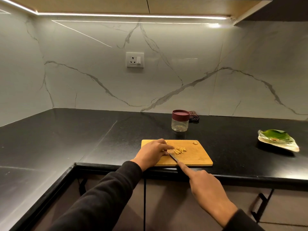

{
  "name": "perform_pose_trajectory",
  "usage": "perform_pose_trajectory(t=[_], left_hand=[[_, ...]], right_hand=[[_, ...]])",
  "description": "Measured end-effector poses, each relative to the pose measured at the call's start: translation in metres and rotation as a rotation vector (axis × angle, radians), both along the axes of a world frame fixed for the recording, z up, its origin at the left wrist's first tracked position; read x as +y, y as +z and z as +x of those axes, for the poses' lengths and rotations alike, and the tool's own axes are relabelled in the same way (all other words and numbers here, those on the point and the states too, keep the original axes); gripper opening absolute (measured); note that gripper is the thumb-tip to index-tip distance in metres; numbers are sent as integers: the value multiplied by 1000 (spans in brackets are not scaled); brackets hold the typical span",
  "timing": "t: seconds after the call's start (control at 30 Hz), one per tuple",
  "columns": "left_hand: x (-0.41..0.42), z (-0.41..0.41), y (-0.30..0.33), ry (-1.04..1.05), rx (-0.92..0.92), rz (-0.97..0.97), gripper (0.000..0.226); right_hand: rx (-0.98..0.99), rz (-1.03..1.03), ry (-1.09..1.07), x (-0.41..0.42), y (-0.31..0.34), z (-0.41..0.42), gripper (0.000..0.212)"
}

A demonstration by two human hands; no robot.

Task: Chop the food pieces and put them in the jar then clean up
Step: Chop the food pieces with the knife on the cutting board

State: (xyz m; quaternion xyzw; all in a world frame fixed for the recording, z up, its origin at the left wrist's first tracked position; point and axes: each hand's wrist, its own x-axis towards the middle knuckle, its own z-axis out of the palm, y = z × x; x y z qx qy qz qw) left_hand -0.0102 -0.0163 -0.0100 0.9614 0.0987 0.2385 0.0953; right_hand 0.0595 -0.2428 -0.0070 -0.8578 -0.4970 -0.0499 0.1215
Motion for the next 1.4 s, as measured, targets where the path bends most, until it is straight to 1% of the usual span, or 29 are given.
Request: perform_pose_trajectory(t=[0.17,0.27,0.4,0.53,0.77,0.93,1.07,1.2,1.4], left_hand=[[1,1,-2,32,-52,-103,33],[2,0,-3,60,-81,-181,31],[3,-2,-5,118,-157,-196,24],[2,-3,-5,161,-193,-200,20],[7,0,-8,150,-178,-204,22],[6,-1,-8,127,-203,-196,22],[7,-1,-8,130,-208,-223,19],[7,-1,-9,122,-215,-213,17],[6,-2,-9,116,-240,-176,16]], right_hand=[[127,127,-4,1,1,-3,60],[172,140,16,4,2,-4,58],[211,130,89,8,1,-9,55],[204,123,115,10,1,-10,54],[195,134,35,7,7,16,54],[186,113,105,9,4,13,54],[125,107,75,13,6,26,53],[153,89,72,16,8,40,51],[112,50,95,19,14,53,49]])
